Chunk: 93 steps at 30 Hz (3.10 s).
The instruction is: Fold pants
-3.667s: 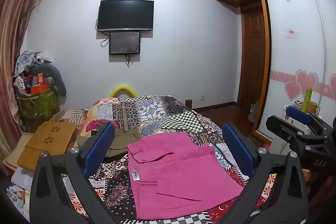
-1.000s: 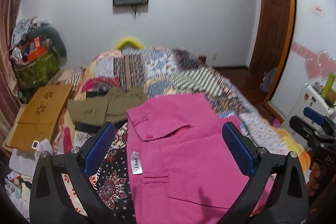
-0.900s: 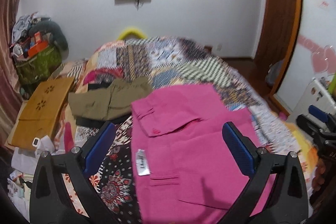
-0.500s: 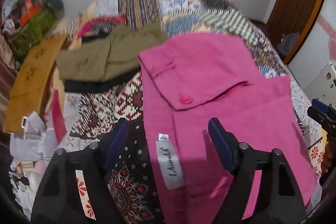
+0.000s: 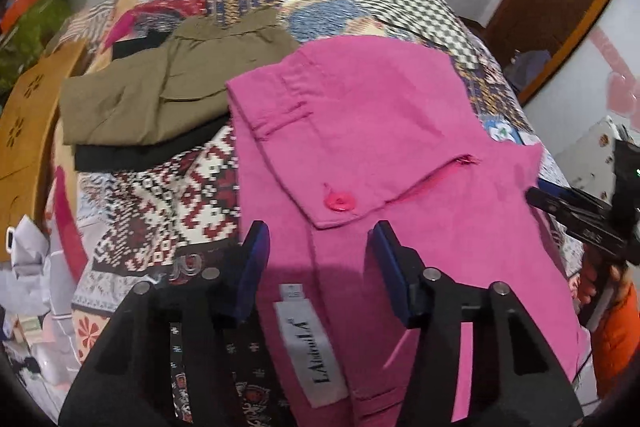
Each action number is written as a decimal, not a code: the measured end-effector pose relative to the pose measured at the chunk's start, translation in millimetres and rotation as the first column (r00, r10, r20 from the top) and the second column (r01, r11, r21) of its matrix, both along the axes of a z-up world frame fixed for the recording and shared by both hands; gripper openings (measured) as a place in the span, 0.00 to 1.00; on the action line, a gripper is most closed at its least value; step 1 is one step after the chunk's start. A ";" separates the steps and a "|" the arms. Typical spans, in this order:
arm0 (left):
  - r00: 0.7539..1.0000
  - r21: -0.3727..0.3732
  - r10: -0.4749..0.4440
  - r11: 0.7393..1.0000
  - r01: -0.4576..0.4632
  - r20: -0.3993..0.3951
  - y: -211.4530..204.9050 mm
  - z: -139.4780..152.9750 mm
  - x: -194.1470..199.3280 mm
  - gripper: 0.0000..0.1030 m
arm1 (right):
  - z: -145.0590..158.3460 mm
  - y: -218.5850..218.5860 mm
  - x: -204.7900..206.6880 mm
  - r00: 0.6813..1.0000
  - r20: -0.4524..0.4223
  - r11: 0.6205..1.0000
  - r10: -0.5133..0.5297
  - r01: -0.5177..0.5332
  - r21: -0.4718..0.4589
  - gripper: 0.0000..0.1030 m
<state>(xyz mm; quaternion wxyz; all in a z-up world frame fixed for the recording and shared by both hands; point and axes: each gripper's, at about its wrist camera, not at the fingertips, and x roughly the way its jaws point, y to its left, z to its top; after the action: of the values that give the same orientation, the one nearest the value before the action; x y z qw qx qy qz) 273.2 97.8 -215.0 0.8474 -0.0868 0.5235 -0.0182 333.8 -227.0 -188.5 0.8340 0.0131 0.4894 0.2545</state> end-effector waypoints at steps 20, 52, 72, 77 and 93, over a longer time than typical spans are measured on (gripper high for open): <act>0.999 0.072 -0.024 0.997 0.027 -0.038 -4.6 -14.1 3.7 0.21 | -13.4 13.7 0.7 0.997 0.001 0.997 0.074 -0.074 0.008 0.09; 0.995 0.152 0.059 0.986 -0.070 0.078 18.9 22.0 3.3 0.76 | 17.1 -53.4 4.2 0.986 0.044 0.987 -0.162 0.163 -0.011 0.38; 0.994 -0.129 0.028 0.991 -0.041 -0.103 21.5 -32.6 56.8 0.53 | -29.7 -37.1 57.4 0.976 -0.126 0.979 -0.178 0.189 0.080 0.55; 0.997 -0.060 0.008 0.998 -0.012 -0.072 6.9 -24.3 56.2 0.28 | -41.2 -33.2 53.7 0.981 -0.144 0.985 -0.130 0.144 0.091 0.44; 0.998 0.152 0.046 0.988 -0.040 -0.040 9.6 -29.0 48.0 0.05 | -32.7 -16.7 40.5 0.998 0.007 0.995 -0.061 0.062 -0.078 0.03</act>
<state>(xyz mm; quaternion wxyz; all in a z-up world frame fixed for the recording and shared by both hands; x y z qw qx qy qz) 321.2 107.4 -244.0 0.8401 -0.0338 0.5398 0.0419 374.4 -243.7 -221.2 0.8425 -0.0051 0.4962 0.2094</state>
